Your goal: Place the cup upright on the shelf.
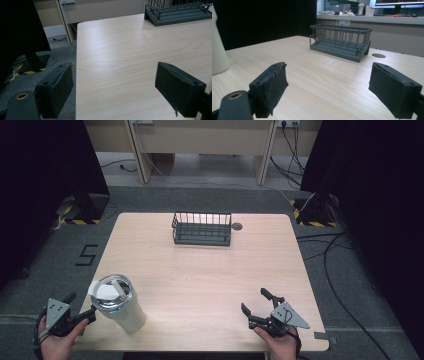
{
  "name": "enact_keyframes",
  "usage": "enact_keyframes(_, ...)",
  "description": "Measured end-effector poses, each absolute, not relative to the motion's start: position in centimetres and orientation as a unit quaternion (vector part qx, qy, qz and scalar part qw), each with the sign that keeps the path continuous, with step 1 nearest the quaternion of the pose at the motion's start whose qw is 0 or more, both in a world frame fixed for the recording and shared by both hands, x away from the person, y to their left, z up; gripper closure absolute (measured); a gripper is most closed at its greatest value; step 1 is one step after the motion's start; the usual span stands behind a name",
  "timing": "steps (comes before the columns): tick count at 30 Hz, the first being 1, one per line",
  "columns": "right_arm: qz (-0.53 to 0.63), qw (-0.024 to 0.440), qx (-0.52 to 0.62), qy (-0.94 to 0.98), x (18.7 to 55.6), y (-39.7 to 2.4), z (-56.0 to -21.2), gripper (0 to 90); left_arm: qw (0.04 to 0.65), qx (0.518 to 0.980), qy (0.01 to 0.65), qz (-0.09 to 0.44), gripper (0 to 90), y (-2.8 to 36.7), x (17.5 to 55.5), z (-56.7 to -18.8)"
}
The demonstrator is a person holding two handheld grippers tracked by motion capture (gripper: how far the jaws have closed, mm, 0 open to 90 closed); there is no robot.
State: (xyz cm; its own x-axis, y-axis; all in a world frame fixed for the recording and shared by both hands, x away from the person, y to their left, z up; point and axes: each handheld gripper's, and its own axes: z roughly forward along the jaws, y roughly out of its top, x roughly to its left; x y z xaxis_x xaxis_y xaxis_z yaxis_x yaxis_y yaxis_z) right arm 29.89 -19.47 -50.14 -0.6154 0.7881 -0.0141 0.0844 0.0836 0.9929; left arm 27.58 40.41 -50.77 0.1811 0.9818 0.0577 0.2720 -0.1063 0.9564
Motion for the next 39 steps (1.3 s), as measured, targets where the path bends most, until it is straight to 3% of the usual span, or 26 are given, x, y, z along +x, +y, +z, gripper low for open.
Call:
enact_keyframes(22,0.653,0.249,0.225,0.679,31.5,-10.6,-46.6,14.8,0.45,0.625,0.5,0.397,14.4,40.5,27.5,-50.8)
enact_keyframes(39,0.662,0.18,0.166,0.709,32.3,-2.0,-47.2,14.9,0.453,0.629,0.494,0.394,14.5,40.4,27.5,-50.7)
